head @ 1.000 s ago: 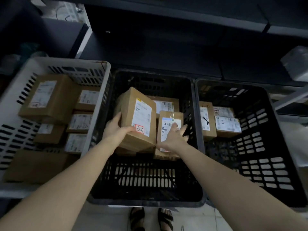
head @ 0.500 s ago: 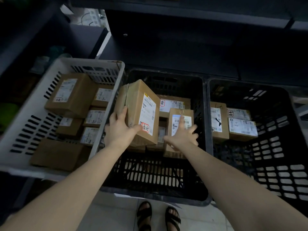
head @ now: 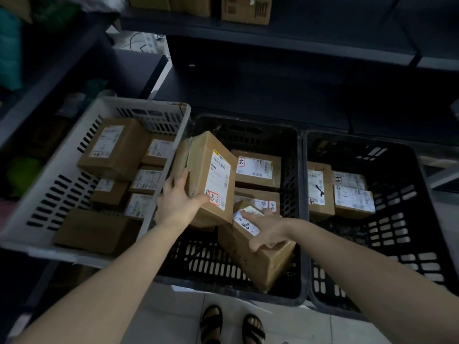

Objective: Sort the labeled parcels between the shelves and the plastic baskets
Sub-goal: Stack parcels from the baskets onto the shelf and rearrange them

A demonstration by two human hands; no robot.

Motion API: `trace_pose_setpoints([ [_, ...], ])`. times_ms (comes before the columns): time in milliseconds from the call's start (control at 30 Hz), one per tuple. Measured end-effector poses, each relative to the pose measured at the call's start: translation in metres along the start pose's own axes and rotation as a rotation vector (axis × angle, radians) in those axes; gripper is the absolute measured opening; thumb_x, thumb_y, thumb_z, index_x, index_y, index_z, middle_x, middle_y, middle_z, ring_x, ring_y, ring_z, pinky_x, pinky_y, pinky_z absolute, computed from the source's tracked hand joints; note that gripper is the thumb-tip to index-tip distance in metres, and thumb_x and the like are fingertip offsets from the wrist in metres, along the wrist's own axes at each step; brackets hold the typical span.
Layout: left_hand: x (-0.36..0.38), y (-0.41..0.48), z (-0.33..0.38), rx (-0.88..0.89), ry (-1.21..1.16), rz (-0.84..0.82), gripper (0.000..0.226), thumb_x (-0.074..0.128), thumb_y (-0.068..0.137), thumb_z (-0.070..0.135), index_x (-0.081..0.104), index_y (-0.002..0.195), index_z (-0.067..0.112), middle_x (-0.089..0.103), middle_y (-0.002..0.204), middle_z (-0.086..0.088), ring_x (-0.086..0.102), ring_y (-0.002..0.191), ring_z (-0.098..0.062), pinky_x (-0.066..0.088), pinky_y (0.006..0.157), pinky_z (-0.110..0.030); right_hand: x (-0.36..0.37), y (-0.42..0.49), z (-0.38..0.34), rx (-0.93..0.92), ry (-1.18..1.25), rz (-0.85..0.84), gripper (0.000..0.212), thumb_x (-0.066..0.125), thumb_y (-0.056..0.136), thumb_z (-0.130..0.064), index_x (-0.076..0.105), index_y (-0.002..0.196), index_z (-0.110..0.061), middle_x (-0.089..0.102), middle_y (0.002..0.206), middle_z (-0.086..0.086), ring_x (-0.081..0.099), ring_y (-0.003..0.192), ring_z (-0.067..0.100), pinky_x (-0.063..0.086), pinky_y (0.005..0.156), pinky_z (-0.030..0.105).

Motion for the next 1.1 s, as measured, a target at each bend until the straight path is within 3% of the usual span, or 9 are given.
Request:
trace_pose_setpoints([
  [167,-0.013,0.001,0.003,0.066,0.124,0.102,0.087,0.067,0.075,0.050,0.018,0.146,0.040,0.018,0.154,-0.001,0.029,0.133,-0.038,0.036,0.102,-0.053,-0.001,0.011,-0.005,-0.083,-0.072,-0.080,0.100,0.067,0.073,-0.041,-0.002,0.143,-0.060,0.004,0.156,0.010,0.046,0.122,0.034,0.044,0.099,0.044],
  [333,-0.016,0.001,0.008,0.134,0.192,0.106,0.089,0.066,0.075,0.051,0.015,0.147,0.040,0.015,0.155,0.003,0.026,0.134,-0.037,0.034,0.102,-0.052,0.013,0.035,-0.027,-0.166,-0.216,-0.103,0.101,0.068,0.070,-0.036,0.003,0.145,-0.054,0.012,0.155,0.011,0.030,0.130,0.037,0.039,0.100,0.055],
  [400,-0.012,0.003,0.005,0.140,0.195,0.078,0.089,0.066,0.075,0.052,0.014,0.147,0.042,0.015,0.155,0.004,0.026,0.135,-0.036,0.033,0.104,-0.053,0.020,0.043,-0.031,-0.186,-0.415,-0.066,0.103,0.072,0.070,-0.034,0.006,0.148,-0.050,0.008,0.156,0.013,0.015,0.140,0.043,0.032,0.106,0.060],
  [500,-0.005,0.006,-0.004,0.143,0.167,0.057,0.089,0.067,0.076,0.051,0.014,0.147,0.041,0.015,0.155,0.003,0.026,0.135,-0.034,0.034,0.103,-0.052,0.031,0.047,-0.027,-0.227,-0.675,0.053,0.107,0.076,0.073,-0.029,0.003,0.150,-0.046,0.007,0.155,0.022,0.014,0.141,0.043,0.023,0.112,0.056],
  [600,0.002,0.009,-0.011,0.153,0.099,0.038,0.090,0.069,0.075,0.051,0.016,0.147,0.041,0.015,0.155,0.003,0.027,0.136,-0.033,0.035,0.106,-0.053,0.043,0.052,-0.009,-0.211,-0.653,0.147,0.108,0.074,0.077,-0.013,0.001,0.151,-0.044,-0.006,0.158,0.024,0.003,0.145,0.042,0.012,0.116,0.054],
  [700,0.009,0.008,-0.016,0.144,0.102,0.018,0.090,0.069,0.075,0.048,0.016,0.148,0.041,0.015,0.155,0.003,0.026,0.137,-0.031,0.034,0.106,-0.053,0.053,0.061,0.010,-0.183,-0.597,0.203,0.100,0.062,0.087,-0.004,-0.001,0.150,-0.048,-0.010,0.159,0.021,0.003,0.144,0.043,0.014,0.116,0.052],
  [900,0.027,0.006,-0.025,0.161,0.100,-0.057,0.092,0.070,0.075,0.046,0.014,0.148,0.041,0.012,0.155,0.005,0.025,0.137,-0.029,0.033,0.107,-0.050,0.073,0.092,0.017,-0.046,-0.695,0.213,0.108,0.067,0.088,-0.016,-0.017,0.146,-0.050,-0.003,0.156,0.024,0.013,0.140,0.046,0.028,0.110,0.054],
  [1000,0.032,0.005,-0.027,0.158,0.094,-0.088,0.091,0.070,0.075,0.045,0.015,0.148,0.041,0.013,0.155,0.005,0.026,0.137,-0.029,0.033,0.107,-0.050,0.069,0.098,0.018,-0.058,-0.715,0.210,0.112,0.075,0.081,-0.029,-0.014,0.145,-0.052,0.001,0.155,0.023,0.014,0.140,0.043,0.030,0.109,0.052],
  [1100,0.034,0.003,-0.026,0.137,0.056,-0.118,0.093,0.068,0.070,0.052,0.017,0.147,0.042,0.016,0.154,0.005,0.027,0.136,-0.028,0.033,0.107,-0.053,0.067,0.098,0.026,-0.091,-0.603,0.162,0.104,0.073,0.083,-0.030,-0.004,0.150,-0.047,-0.005,0.157,0.022,0.006,0.143,0.043,0.022,0.115,0.053],
])
Point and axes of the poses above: each hand's wrist, its own y-axis towards the middle knuckle, its own x-axis out of the palm, z = x × y, the point moved 4 cm from there along y, towards the middle knuckle
